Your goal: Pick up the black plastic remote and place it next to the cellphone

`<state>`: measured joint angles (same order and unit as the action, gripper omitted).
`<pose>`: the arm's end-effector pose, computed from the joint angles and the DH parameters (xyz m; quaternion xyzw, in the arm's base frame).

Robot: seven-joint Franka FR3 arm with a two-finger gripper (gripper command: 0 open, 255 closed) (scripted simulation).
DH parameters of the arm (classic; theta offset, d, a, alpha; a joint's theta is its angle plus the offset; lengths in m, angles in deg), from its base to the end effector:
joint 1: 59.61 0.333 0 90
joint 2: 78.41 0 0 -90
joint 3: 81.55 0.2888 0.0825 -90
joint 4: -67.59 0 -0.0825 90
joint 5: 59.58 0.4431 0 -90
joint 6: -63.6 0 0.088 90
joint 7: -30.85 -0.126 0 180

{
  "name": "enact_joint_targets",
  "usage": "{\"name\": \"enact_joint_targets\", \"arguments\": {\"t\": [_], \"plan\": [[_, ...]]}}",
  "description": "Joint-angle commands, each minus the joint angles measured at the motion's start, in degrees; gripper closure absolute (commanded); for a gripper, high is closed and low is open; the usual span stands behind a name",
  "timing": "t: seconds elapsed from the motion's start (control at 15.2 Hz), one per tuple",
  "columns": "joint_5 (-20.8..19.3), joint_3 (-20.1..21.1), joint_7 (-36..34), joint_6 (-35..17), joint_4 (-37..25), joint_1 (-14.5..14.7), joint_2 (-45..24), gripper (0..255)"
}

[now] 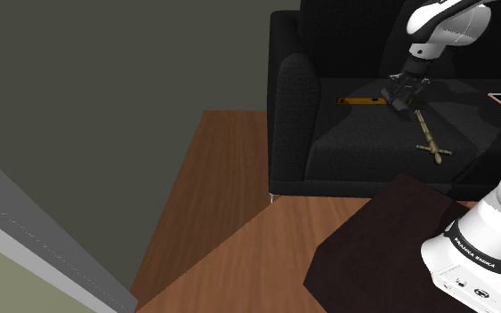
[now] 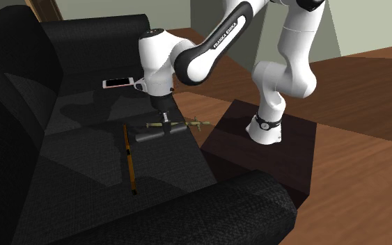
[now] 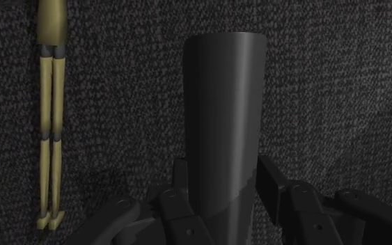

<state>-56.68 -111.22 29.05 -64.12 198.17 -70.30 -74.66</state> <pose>0.4272 -0.3578 0.2977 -0.9270 0.3734 -0.0150 0.0332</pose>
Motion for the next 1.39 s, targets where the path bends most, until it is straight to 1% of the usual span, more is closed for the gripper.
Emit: {"name": "enact_joint_targets", "arguments": {"t": [0.0, 0.33, 0.66, 1.06, 1.32], "plan": [[-0.4, 0.0, -0.3, 1.0, -0.4, 0.0, 0.6, 255], [-0.2, -4.0, 7.2, 2.0, -1.8, -3.4, -0.2, 255], [1.4, -8.0, 15.5, 3.3, -4.8, -6.7, -2.9, 255], [5.6, -12.1, 26.3, 5.7, -10.6, -11.4, -8.6, 255], [9.4, -13.7, 33.7, 8.0, -15.9, -15.7, -13.8, 255]]}}
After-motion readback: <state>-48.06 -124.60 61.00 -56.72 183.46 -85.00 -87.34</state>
